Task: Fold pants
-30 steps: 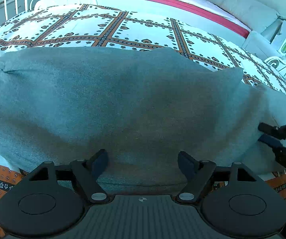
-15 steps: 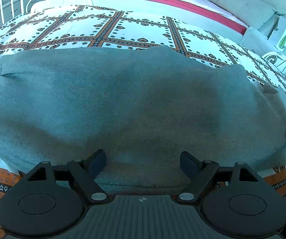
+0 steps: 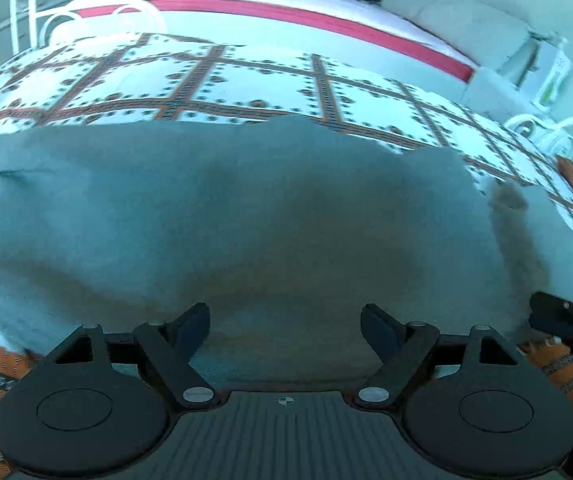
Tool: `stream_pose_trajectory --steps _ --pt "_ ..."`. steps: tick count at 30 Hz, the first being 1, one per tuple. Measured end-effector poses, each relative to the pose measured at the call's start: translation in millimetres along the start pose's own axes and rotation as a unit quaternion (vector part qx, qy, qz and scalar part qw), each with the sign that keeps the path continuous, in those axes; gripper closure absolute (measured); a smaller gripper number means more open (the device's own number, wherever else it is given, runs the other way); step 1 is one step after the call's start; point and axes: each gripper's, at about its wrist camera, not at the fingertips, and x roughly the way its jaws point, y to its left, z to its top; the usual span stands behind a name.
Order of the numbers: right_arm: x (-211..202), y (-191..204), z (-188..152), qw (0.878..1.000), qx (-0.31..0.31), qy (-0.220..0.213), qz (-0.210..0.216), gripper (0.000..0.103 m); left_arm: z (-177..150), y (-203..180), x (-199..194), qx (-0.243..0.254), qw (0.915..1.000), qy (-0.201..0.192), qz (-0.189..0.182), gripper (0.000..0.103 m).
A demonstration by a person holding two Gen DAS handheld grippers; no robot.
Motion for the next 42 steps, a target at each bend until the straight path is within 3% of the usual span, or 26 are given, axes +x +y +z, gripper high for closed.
stream_pose_trajectory --steps 5,11,17,19,21,25,27,28,29,33,35,39,42 --pt "-6.8 -38.0 24.6 0.998 0.052 -0.024 -0.017 0.080 -1.5 -27.5 11.2 0.024 0.9991 0.023 -0.026 0.021" --pt "-4.2 -83.2 50.6 0.991 0.123 -0.052 -0.023 0.082 -0.5 -40.9 22.7 0.036 0.9986 0.033 -0.017 0.021" --pt "11.5 -94.1 65.9 0.990 0.130 -0.061 -0.005 0.083 -0.5 -44.4 26.7 0.044 0.9985 0.033 -0.010 0.019" --pt "16.5 -95.6 69.4 0.990 0.127 -0.064 -0.003 0.097 0.2 -46.0 28.1 0.047 0.9983 0.033 -0.010 0.017" --pt "13.8 -93.7 69.9 0.988 0.132 -0.074 0.002 0.102 -0.4 -46.8 28.3 0.050 0.9981 0.033 -0.010 0.016" --pt "-20.0 -49.9 72.1 0.990 0.034 -0.134 -0.005 0.103 -0.1 -45.1 26.6 0.047 0.9983 0.032 -0.013 0.016" --pt "-55.0 -12.1 71.5 0.980 -0.059 -0.187 0.011 0.103 0.4 -43.4 26.2 0.043 0.9985 0.031 -0.015 0.016" --pt "-62.5 -0.4 65.6 0.976 -0.100 -0.195 -0.001 0.103 0.5 -43.4 26.7 0.043 0.9984 0.033 -0.014 0.016" --pt "-61.5 -0.3 56.7 0.977 -0.119 -0.176 -0.026 0.103 -0.1 -44.1 27.0 0.047 0.9982 0.035 -0.011 0.016" --pt "-40.6 -46.7 29.1 0.991 -0.045 -0.087 -0.093 0.103 -2.1 -44.8 25.1 0.055 0.9978 0.035 -0.008 0.016" --pt "-37.2 -56.7 23.2 0.990 -0.033 -0.073 -0.114 0.103 -2.3 -43.6 24.5 0.054 0.9978 0.036 -0.009 0.016" --pt "-39.8 -57.6 23.9 0.992 -0.019 -0.058 -0.113 0.103 -1.4 -42.2 24.2 0.050 0.9980 0.037 -0.006 0.016" --pt "-51.3 -54.6 23.2 0.993 -0.020 -0.073 -0.090 0.103 -1.7 -43.2 25.3 0.050 0.9981 0.037 -0.002 0.016"
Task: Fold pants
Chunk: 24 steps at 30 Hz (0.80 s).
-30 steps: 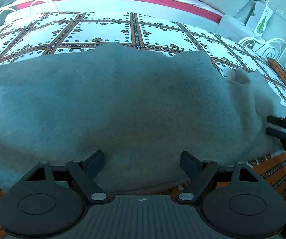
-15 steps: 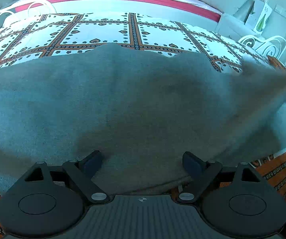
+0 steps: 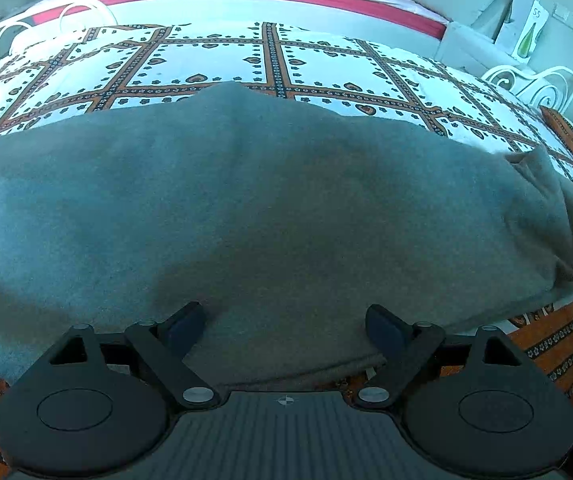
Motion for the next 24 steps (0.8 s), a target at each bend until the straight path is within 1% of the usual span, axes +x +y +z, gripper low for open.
stream_pose_trajectory --steps 1,2,3,4,5,6,7,8,9,10,11,12,13,14,15,16,17,18,19,20,22,23,24 --pt "1.7 -2.1 -0.4 1.000 0.004 0.005 -0.001 0.103 -0.1 -0.9 0.2 0.002 1.0000 0.001 0.002 0.016" --pt "2.5 -9.6 -1.6 0.999 0.034 0.015 0.004 0.103 0.3 -1.0 -0.1 0.001 1.0000 0.001 0.002 0.016" --pt "-2.8 -14.0 -1.6 0.998 0.062 0.007 0.018 0.103 0.6 -0.8 -0.5 -0.002 1.0000 0.001 0.002 0.016" --pt "-9.7 -10.8 -0.9 0.999 0.046 -0.011 0.020 0.103 0.8 -0.7 -0.2 -0.003 1.0000 0.001 0.002 0.016" --pt "-11.2 -5.0 0.6 1.000 0.013 -0.019 0.014 0.103 0.8 -1.3 0.7 -0.002 1.0000 0.002 0.004 0.016" --pt "-8.1 -3.0 0.7 1.000 -0.004 -0.012 0.007 0.103 0.7 -2.5 1.7 0.002 1.0000 0.002 0.007 0.016" --pt "-5.0 -5.0 0.3 1.000 0.003 -0.004 0.008 0.103 1.2 -3.3 2.3 0.003 1.0000 0.002 0.009 0.016" --pt "-1.0 -8.5 0.4 1.000 0.014 0.007 0.022 0.099 1.4 -3.5 2.3 0.002 0.9999 0.002 0.010 0.016" --pt "2.6 -11.4 0.4 0.999 0.025 0.018 0.025 0.084 1.4 -3.9 2.6 0.002 0.9999 0.002 0.011 0.015" --pt "5.6 -15.7 -0.2 0.998 0.040 0.023 0.031 0.073 1.5 -4.5 3.0 0.004 0.9999 0.002 0.012 0.015" --pt "9.9 -20.1 -1.6 0.998 0.052 0.027 0.036 0.073 1.5 -4.9 3.6 0.005 0.9999 0.002 0.012 0.014" --pt "13.5 -21.1 -1.9 0.998 0.049 0.030 0.037 0.073 1.5 -5.2 3.5 0.005 0.9999 0.002 0.013 0.014" --pt "14.6 -20.4 -2.3 0.998 0.047 0.030 0.041 0.076 1.4 -5.5 3.4 0.006 0.9999 0.002 0.013 0.013" --pt "15.1 -18.7 -1.0 0.997 0.045 0.033 0.045 0.084 1.4 -5.7 3.6 0.007 0.9999 0.002 0.013 0.013" --pt "12.2 -17.2 1.5 0.997 0.049 0.033 0.051 0.101 1.5 -5.6 3.6 0.007 0.9999 0.003 0.013 0.013" --pt "0.6 -13.9 4.5 0.997 0.051 0.011 0.065 0.101 1.6 -5.4 3.5 0.007 0.9999 0.003 0.013 0.013" --pt "-14.1 -6.9 7.2 0.996 0.033 -0.023 0.076 0.101 1.4 -5.5 3.6 0.007 0.9999 0.003 0.014 0.013" --pt "-23.7 1.7 9.9 0.996 0.001 -0.043 0.075 0.101 1.2 -5.9 3.9 0.009 0.9999 0.003 0.014 0.012" --pt "-26.1 6.1 10.9 0.997 -0.016 -0.040 0.069 0.101 1.0 -6.5 4.4 0.011 0.9998 0.003 0.015 0.012" --pt "-22.0 3.9 10.3 0.998 -0.014 -0.029 0.059 0.102 1.3 -6.6 4.8 0.011 0.9998 0.003 0.015 0.012" --pt "-1.7 -8.7 1.5 1.000 -0.004 0.024 0.010 0.103 1.5 -7.1 4.9 0.010 0.9998 0.004 0.015 0.011" --pt "9.2 -20.2 -3.9 0.998 0.025 0.055 0.000 0.103 1.2 -7.4 4.9 0.011 0.9998 0.004 0.016 0.011" --pt "10.5 -28.6 -5.3 0.997 0.057 0.057 0.009 0.103 0.9 -7.9 5.0 0.013 0.9998 0.003 0.017 0.011"
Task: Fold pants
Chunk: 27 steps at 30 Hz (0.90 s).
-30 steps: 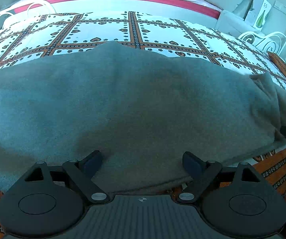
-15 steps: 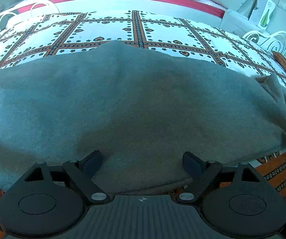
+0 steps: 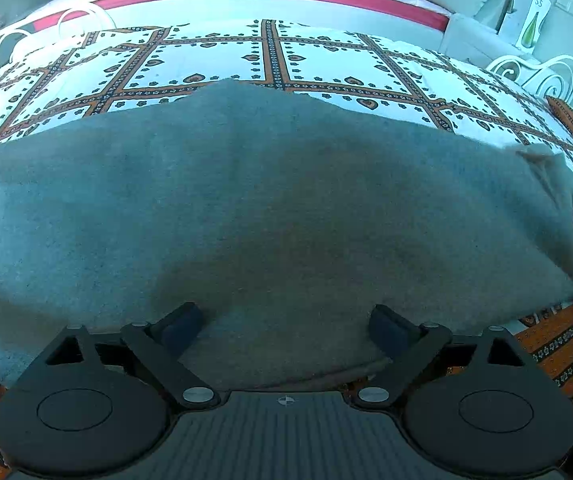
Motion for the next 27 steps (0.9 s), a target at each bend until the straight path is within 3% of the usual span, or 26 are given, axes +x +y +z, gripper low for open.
stream_pose_trajectory --steps 3,11,15,19,23,27 --pt "-12.9 0.7 8.2 0.999 0.020 -0.031 0.030 0.076 0.2 -0.9 1.1 0.004 1.0000 0.000 0.002 0.010" --pt "-18.5 -17.7 33.4 0.992 0.087 -0.069 0.063 0.072 0.7 -2.7 3.3 0.007 1.0000 0.001 0.005 0.007" --pt "-10.6 -12.2 46.2 0.988 0.103 -0.074 0.084 0.056 1.1 -3.6 4.9 0.008 0.9999 0.001 0.007 0.005" --pt "-3.2 -21.9 61.0 0.983 0.140 -0.101 0.066 0.056 1.1 -3.6 5.6 0.010 0.9999 0.001 0.008 0.005" --pt "12.6 -35.0 71.2 0.975 0.187 -0.100 0.068 0.057 0.8 -4.0 6.1 0.012 0.9999 0.000 0.008 0.004" --pt "24.0 -40.0 77.9 0.972 0.195 -0.111 0.064 0.096 0.8 -3.8 6.3 0.013 0.9999 0.000 0.008 0.004"
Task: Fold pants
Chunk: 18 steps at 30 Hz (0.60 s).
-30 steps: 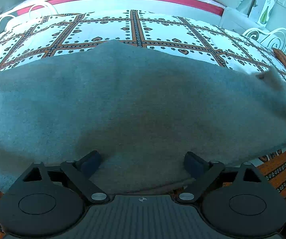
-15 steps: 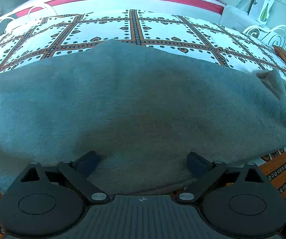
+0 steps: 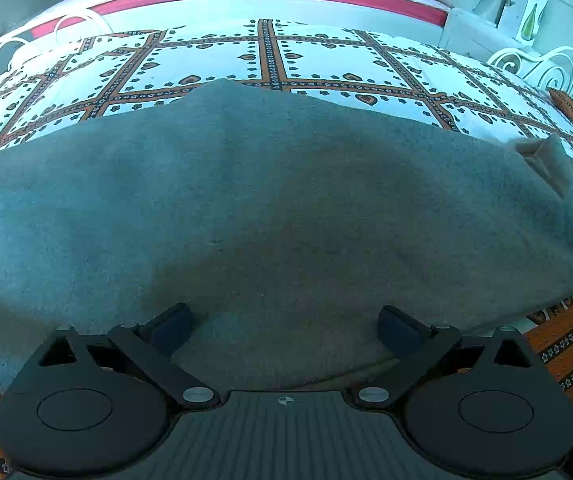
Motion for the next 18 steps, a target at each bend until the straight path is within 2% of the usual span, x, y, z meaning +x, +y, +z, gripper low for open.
stream_pose_trajectory --steps 3,5,9,11,12,13,14,16,17,18 --pt "-8.2 13.8 -0.3 0.999 -0.047 -0.026 0.000 0.101 0.0 0.1 0.0 0.000 1.0000 0.000 0.000 0.003" --pt "-20.1 37.2 -0.3 0.992 -0.113 -0.052 0.002 0.102 0.1 0.3 0.1 0.000 1.0000 0.000 0.000 0.003" --pt "-67.6 81.0 3.7 0.964 -0.233 -0.125 0.034 0.103 -0.1 0.7 -0.2 -0.001 1.0000 0.000 0.000 0.003" --pt "-82.1 84.3 -3.6 0.946 -0.293 -0.137 0.014 0.103 -0.2 0.7 -0.1 -0.001 1.0000 0.001 0.000 0.003" --pt "-80.0 77.5 -7.1 0.943 -0.307 -0.127 -0.012 0.103 -0.2 0.2 0.2 0.000 1.0000 0.001 0.001 0.003" --pt "-76.1 64.9 -6.7 0.949 -0.295 -0.107 -0.039 0.103 -0.1 -0.5 0.4 0.000 1.0000 0.001 0.002 0.003" --pt "-68.6 44.1 -3.1 0.960 -0.260 -0.079 -0.071 0.103 -0.4 -1.0 0.3 0.001 1.0000 0.001 0.003 0.003" --pt "-58.5 10.3 1.6 0.971 -0.206 -0.039 -0.114 0.102 0.0 -1.6 0.4 0.001 1.0000 0.001 0.005 0.003" --pt "-54.9 -0.4 3.1 0.974 -0.184 -0.023 -0.127 0.100 0.3 -1.9 0.4 0.002 1.0000 0.001 0.005 0.003" --pt "-54.6 -7.7 4.7 0.977 -0.167 -0.014 -0.130 0.094 0.5 -2.1 0.4 0.002 1.0000 0.002 0.006 0.003"
